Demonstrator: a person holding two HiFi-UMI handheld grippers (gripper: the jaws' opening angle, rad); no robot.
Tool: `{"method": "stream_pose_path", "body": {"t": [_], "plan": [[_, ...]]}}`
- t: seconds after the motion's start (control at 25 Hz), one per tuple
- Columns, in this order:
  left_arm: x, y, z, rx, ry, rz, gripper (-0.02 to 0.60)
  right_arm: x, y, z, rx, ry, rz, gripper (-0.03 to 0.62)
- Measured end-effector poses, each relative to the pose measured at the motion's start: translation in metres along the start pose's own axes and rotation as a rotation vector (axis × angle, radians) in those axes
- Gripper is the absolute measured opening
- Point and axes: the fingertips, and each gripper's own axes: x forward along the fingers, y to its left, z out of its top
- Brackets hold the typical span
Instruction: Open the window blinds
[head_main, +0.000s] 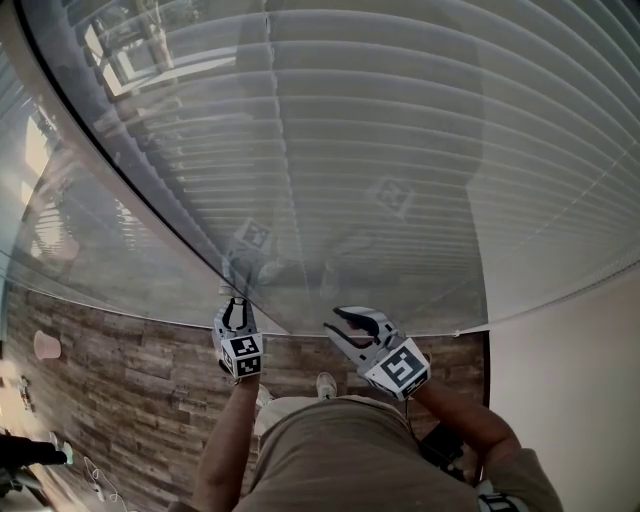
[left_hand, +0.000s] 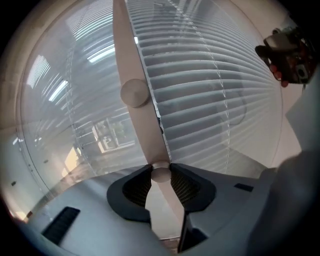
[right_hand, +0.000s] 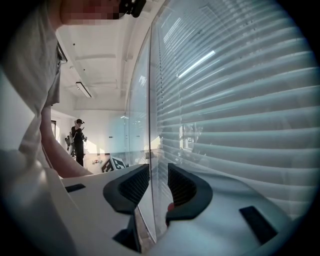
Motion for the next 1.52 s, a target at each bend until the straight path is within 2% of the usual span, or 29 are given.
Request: {"method": "stream_pose_path", "body": {"t": [0.32,0.4,0.48,0.52,0.56,0.6,0.68,0.72,0.76,0.88,0.96,1.0,1.08,1.16,1.28,1.4,1.52], "plan": [[-0.001,-0.001,0.001,0.081,0.008,0.04,0.133,-0.004,-0.001,0.0,0.002,-0.001,-0.009,0.123],[-0.002,-0.001,0.002,0.039,-0.031,0.006,0.135,-0.005,-0.001,0.0,0.006,-0.003,-0.01,0.123],[-0.005,-0.003,0.007,-0.036,-0.071,-0.058,0.135,-0.006,-0.002,-0.001,0.009,-0.004,-0.011,0.123],[-0.006,-0.003,0.008,-0.099,-0.083,-0.093,0.153,-0.007,-0.002,-0.002,0.012,-0.004,-0.011,0.123],[-0.006,-0.003,0.006,-0.198,-0.09,-0.128,0.182,-0.007,-0.003,-0.003,0.014,-0.003,-0.012,0.123],[-0.006,0.0,0.003,-0.345,-0.098,-0.165,0.207,-0.007,-0.003,-0.004,0.016,-0.004,-0.014,0.123],[-0.005,0.01,-0.004,-0.709,-0.135,-0.234,0.227,-0.007,-0.005,-0.005,0.02,-0.007,-0.017,0.123],[-0.006,0.014,-0.005,-0.864,-0.165,-0.266,0.228,-0.006,-0.005,-0.006,0.024,-0.008,-0.018,0.123],[-0.007,0.017,-0.003,-0.979,-0.196,-0.297,0.227,-0.005,-0.005,-0.005,0.027,-0.01,-0.017,0.123],[-0.008,0.017,0.003,-1.247,-0.262,-0.392,0.222,-0.004,-0.007,-0.005,0.025,-0.009,-0.012,0.123],[-0.004,0.018,-0.004,-1.487,-0.299,-0.444,0.174,-0.002,-0.007,-0.004,0.03,-0.013,-0.007,0.123],[-0.002,0.018,-0.008,-1.582,-0.312,-0.466,0.138,-0.002,-0.006,-0.004,0.034,-0.015,-0.003,0.123],[0.0,0.018,-0.008,-1.674,-0.326,-0.505,0.135,0.0,-0.005,-0.003,0.037,-0.016,0.003,0.123],[0.0,0.018,-0.006,-1.696,-0.315,-0.521,0.135,0.002,-0.005,-0.002,0.035,-0.016,0.007,0.123],[-0.001,0.018,-0.004,-1.626,-0.286,-0.523,0.133,0.002,-0.007,-0.002,0.034,-0.012,0.007,0.123],[0.0,0.017,-0.003,-1.47,-0.251,-0.482,0.133,0.003,-0.008,-0.004,0.032,-0.012,0.007,0.123],[-0.001,0.017,0.0,-1.238,-0.203,-0.425,0.133,0.006,-0.008,-0.003,0.035,-0.011,0.009,0.123]]}}
